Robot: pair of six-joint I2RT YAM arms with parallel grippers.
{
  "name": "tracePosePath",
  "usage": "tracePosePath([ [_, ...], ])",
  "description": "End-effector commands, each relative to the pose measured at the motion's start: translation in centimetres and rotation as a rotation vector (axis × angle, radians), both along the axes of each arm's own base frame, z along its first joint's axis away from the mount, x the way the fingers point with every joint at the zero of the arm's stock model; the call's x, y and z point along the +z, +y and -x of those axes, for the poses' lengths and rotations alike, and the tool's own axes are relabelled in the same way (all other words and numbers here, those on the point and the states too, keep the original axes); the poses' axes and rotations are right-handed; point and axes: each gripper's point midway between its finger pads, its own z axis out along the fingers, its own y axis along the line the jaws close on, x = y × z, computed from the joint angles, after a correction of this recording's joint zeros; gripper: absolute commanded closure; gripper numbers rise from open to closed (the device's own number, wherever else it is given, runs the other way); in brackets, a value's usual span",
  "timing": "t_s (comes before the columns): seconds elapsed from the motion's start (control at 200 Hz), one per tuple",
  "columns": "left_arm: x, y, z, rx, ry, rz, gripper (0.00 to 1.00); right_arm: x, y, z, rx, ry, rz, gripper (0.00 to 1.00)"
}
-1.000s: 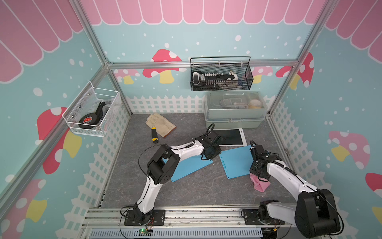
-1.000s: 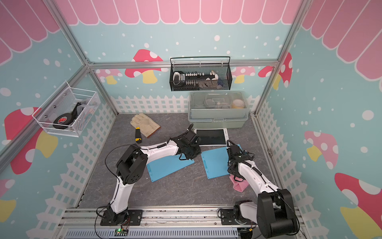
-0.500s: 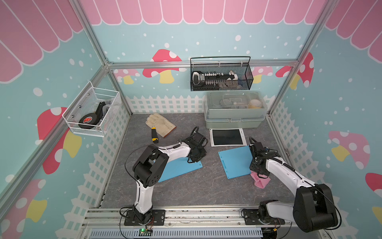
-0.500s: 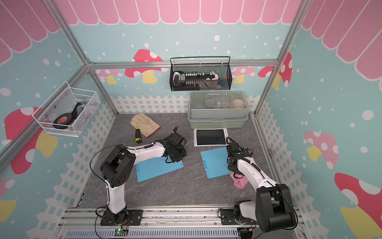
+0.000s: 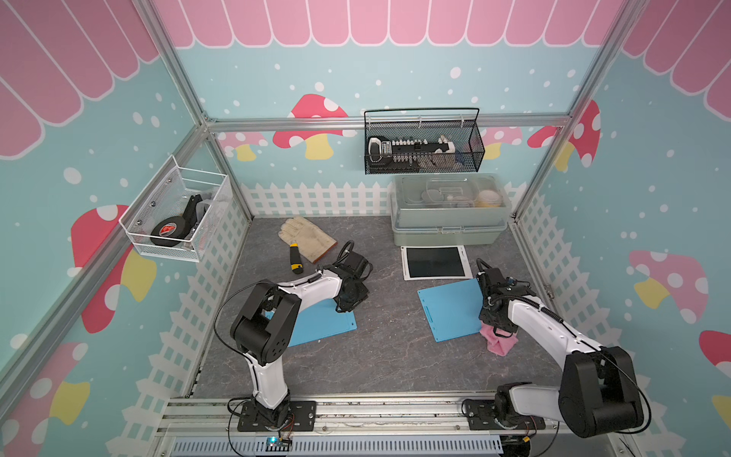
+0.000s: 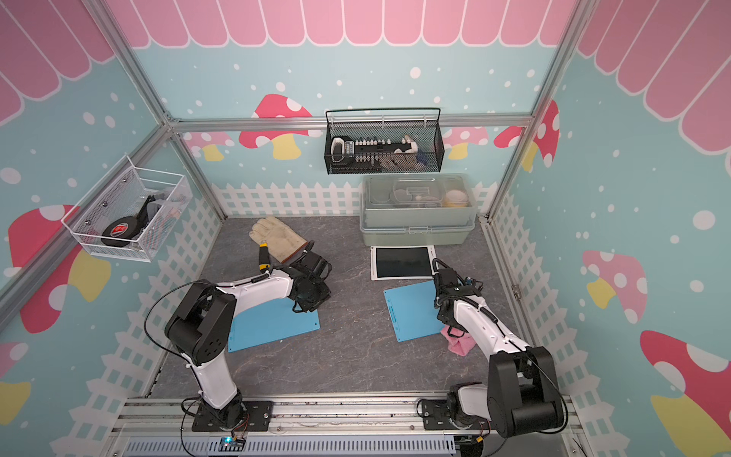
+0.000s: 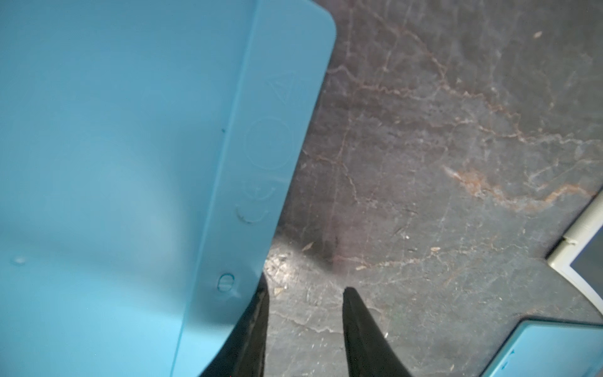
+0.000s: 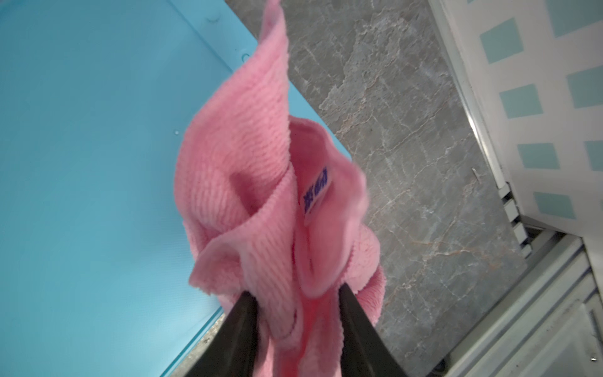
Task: Wipe the drawing tablet
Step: Place the cleaning item at the center of the board, then move the drawing tablet to the center of the board.
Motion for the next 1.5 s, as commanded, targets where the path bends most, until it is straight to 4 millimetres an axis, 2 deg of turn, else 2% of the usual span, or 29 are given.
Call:
tracePosePath([
  [0.0,3.1,0.8,-0.8,0.002,-0.053,-0.060,0.58,2.9,-0.9,-1.0,-0.015,-0.047,0.052,0.45],
  [0.085,5.4,0.1,-1.7,-0.019,-0.099,-0.088,0.56,5.7,-1.2,-2.0,-0.013,-0.108,0.079,0.34],
  [0.155,6.9,-1.3,-2.5,-0.031,-0.129,-0.061,0.55,7.9,-1.3,-3.2,-0.004,-0.168,0.092,0.28],
  [0.23,7.6,-3.3,-3.3,-0.049,-0.145,-0.009,0.55,9.4,-1.1,-4.5,0.019,-0.204,0.094,0.24],
  [0.32,7.8,-6.1,-4.1,-0.090,-0.147,0.063,0.55,9.9,-0.5,-6.2,0.059,-0.226,0.082,0.21],
  [0.395,7.4,-8.1,-4.0,-0.133,-0.126,0.105,0.55,9.5,0.6,-8.1,0.129,-0.246,0.045,0.18],
  [0.46,6.9,-8.6,-3.1,-0.130,-0.089,0.113,0.56,9.4,2.2,-9.9,0.213,-0.273,-0.010,0.17],
  [0.525,6.3,-8.3,-1.5,-0.120,-0.037,0.116,0.56,9.1,4.0,-11.5,0.301,-0.292,-0.077,0.18],
  [0.605,6.0,-6.9,1.4,-0.125,0.009,0.079,0.56,8.5,5.0,-12.8,0.341,-0.268,-0.115,0.16],
  [0.715,5.0,-3.5,6.3,-0.148,0.060,0.007,0.52,7.6,6.2,-14.1,0.377,-0.243,-0.165,0.15],
  [0.78,4.4,-1.7,8.6,-0.155,0.078,-0.007,0.49,7.2,6.9,-14.6,0.399,-0.253,-0.194,0.13],
  [0.876,3.5,0.9,10.6,-0.167,0.092,-0.043,0.43,6.4,7.6,-15.1,0.415,-0.242,-0.234,0.11],
  [0.976,1.6,3.3,11.7,-0.166,0.126,-0.069,0.40,5.4,7.8,-15.6,0.422,-0.229,-0.271,0.11],
  [1.081,0.1,5.3,11.6,-0.151,0.131,-0.074,0.39,5.1,7.7,-16.3,0.416,-0.244,-0.304,0.11],
  [1.181,-0.5,7.1,10.5,-0.151,0.129,-0.105,0.38,5.0,7.4,-17.0,0.405,-0.266,-0.330,0.11],
  [1.281,-0.8,8.4,9.2,-0.157,0.128,-0.136,0.38,4.7,7.0,-17.6,0.392,-0.282,-0.352,0.11],
  [1.316,-0.8,9.6,8.5,-0.133,0.130,-0.152,0.38,4.6,6.8,-17.8,0.386,-0.286,-0.357,0.11],
  [1.491,-0.4,12.7,5.5,-0.122,0.112,-0.217,0.38,3.6,6.2,-19.1,0.362,-0.317,-0.427,0.13],
])
